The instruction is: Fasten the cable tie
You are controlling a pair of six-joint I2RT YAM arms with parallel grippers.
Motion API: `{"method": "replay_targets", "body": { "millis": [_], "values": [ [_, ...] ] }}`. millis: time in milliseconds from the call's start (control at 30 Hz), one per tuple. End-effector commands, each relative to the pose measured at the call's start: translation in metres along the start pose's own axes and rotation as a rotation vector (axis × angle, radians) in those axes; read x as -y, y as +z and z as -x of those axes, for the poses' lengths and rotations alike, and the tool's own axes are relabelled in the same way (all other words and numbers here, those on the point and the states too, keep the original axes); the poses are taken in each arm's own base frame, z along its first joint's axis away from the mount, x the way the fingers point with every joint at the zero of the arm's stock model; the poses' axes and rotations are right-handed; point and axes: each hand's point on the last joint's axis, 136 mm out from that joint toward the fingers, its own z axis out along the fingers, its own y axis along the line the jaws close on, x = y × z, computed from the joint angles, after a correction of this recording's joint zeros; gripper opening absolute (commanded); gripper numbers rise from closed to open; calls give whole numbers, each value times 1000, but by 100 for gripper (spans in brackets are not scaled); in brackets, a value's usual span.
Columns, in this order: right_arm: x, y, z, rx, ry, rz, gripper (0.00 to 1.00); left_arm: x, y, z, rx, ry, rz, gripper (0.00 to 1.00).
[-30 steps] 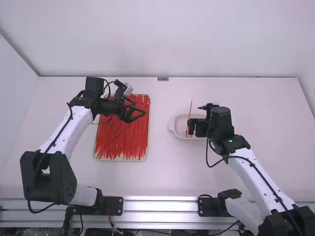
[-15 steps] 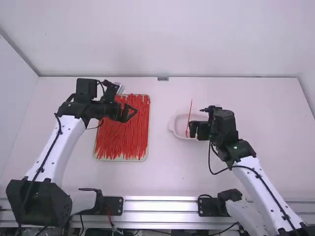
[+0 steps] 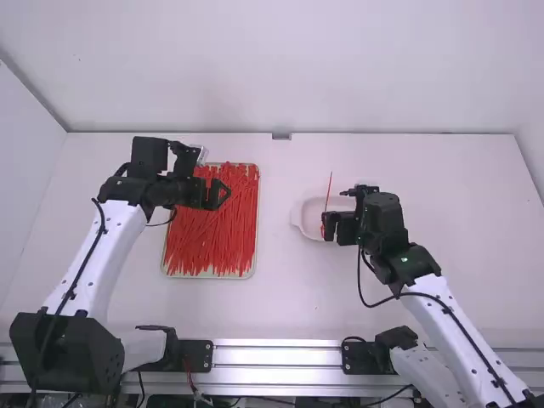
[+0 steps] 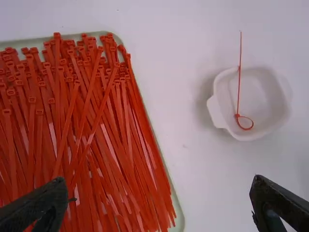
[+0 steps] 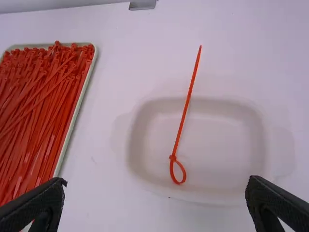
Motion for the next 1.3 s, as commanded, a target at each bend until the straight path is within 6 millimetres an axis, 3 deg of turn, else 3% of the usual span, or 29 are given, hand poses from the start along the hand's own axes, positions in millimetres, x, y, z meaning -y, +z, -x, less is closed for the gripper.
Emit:
{"method": "replay_targets", "body": {
  "millis": [0, 367, 733, 1033, 1267],
  "values": [
    [1, -8, 14, 39, 10, -5, 100, 3, -8, 6, 24, 6, -3, 99],
    [1, -8, 14, 40, 7, -6, 100, 3, -8, 6, 25, 7, -3, 99],
    [46, -23, 21, 200, -54, -120, 86, -14, -21, 3, 140, 4, 130, 86],
    [96, -47, 20, 395, -74, -271, 68, -34, -41, -1, 292, 46, 292, 70],
    [99, -39, -24, 395, -74, -271, 51, -52, -65, -7, 451, 64, 450, 55]
  ]
}}
